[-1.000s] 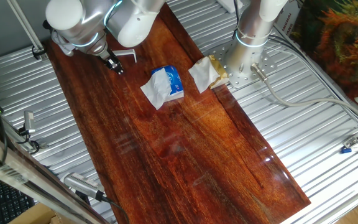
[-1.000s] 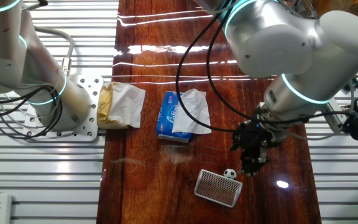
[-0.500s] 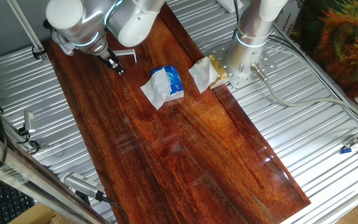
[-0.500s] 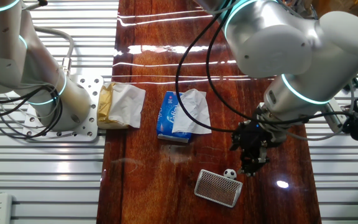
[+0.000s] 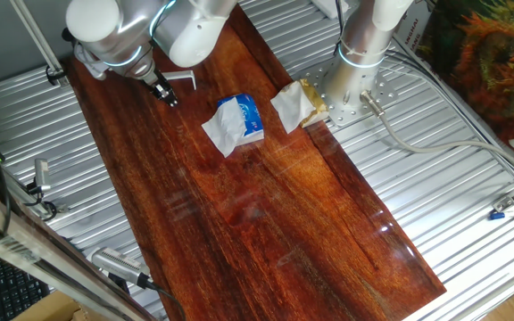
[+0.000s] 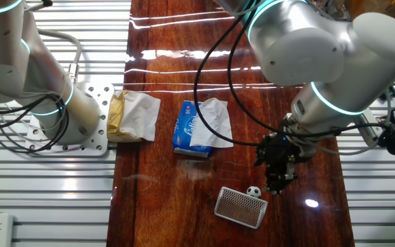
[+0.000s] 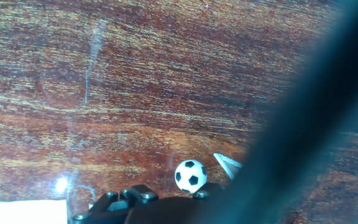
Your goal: Push the soccer ball into the goal
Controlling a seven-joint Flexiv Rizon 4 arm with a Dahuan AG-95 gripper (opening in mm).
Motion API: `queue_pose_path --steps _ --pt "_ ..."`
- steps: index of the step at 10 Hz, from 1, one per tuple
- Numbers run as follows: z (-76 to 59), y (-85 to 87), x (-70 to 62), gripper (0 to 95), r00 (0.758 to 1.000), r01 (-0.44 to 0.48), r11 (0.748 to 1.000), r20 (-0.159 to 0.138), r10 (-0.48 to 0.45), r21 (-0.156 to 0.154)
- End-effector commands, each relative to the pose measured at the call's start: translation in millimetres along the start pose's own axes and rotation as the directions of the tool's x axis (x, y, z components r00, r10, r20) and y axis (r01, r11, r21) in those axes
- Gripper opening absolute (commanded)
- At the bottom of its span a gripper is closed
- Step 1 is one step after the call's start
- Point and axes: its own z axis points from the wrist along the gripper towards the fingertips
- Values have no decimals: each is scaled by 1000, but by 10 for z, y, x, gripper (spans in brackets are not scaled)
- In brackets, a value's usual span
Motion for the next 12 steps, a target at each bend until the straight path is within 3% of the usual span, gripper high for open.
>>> queue_pose_path --steps 1,4,5,10,12 --pt "0 0 0 570 1000 0 1000 1 0 0" --pt "0 0 0 570 1000 0 1000 1 0 0" --pt "33 -142 127 0 998 -15 998 -58 18 54" --pt "33 -142 125 0 998 -22 998 -59 25 56" --pt "34 -143 125 0 998 -20 997 -64 25 78"
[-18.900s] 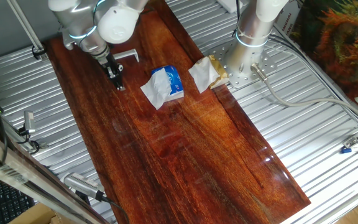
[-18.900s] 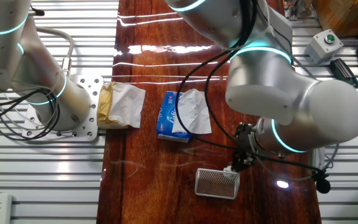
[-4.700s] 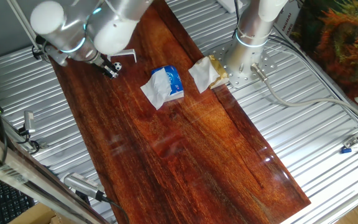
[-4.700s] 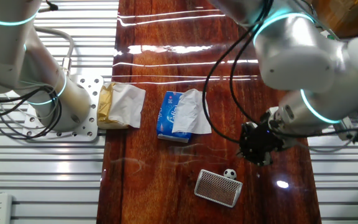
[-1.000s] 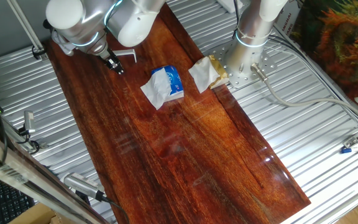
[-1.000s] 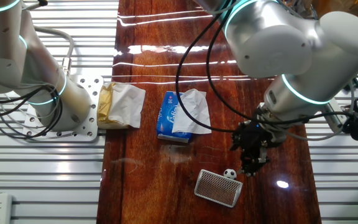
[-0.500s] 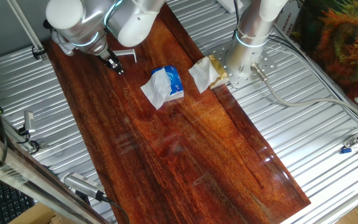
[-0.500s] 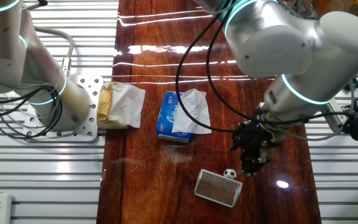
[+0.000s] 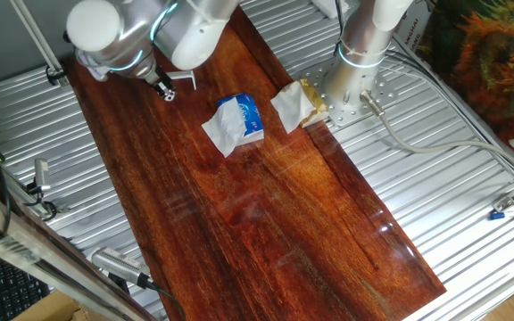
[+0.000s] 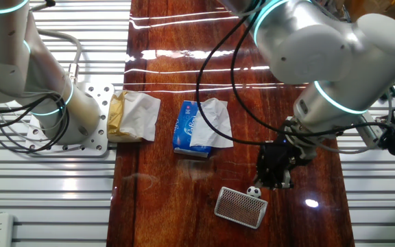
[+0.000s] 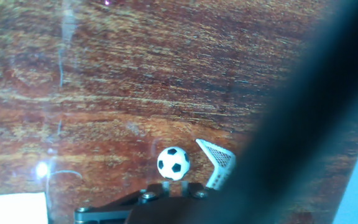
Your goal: Push the soccer ball into the goal
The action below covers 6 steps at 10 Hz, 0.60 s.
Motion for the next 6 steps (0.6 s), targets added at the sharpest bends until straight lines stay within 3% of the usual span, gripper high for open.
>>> queue_pose_path --steps 1,2,6 --pt "-4 -6 30 0 1000 7 1000 2 -7 26" --pt "-4 -6 30 190 1000 13 999 -2 -13 45" --pt "-3 -11 37 190 1000 14 998 -8 -13 56"
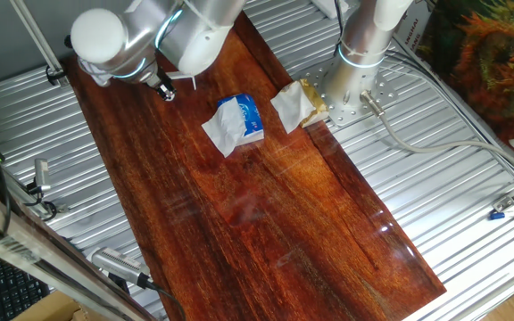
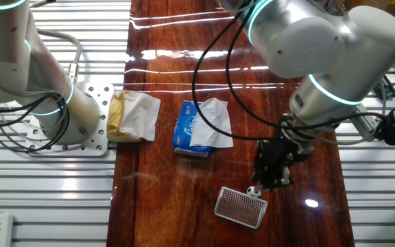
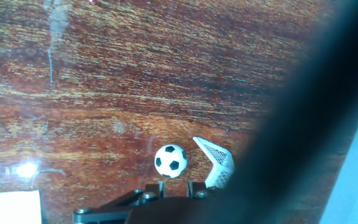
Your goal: Push the soccer ball into the goal
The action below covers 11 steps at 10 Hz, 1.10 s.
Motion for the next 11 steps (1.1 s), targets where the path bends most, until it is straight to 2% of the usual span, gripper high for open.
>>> queue_pose_path --steps 1,3,4,5,6,8,9,10,11 --pt "1 -1 5 190 1000 -4 1000 -3 4 7" --pt "25 -24 0 190 1000 -10 1000 -11 11 27" --pt "38 -42 6 380 1000 -2 999 -16 3 50" --pt "43 -50 11 380 1000 3 998 -19 -2 61" --pt "50 -67 26 380 999 23 995 -31 -20 95" --pt "51 -75 38 380 999 28 994 -39 -24 102" --pt "59 -89 54 380 998 32 993 -61 -25 113" --pt "68 -102 63 190 998 33 992 -65 -25 119" --pt "86 -121 67 190 997 34 992 -73 -25 120"
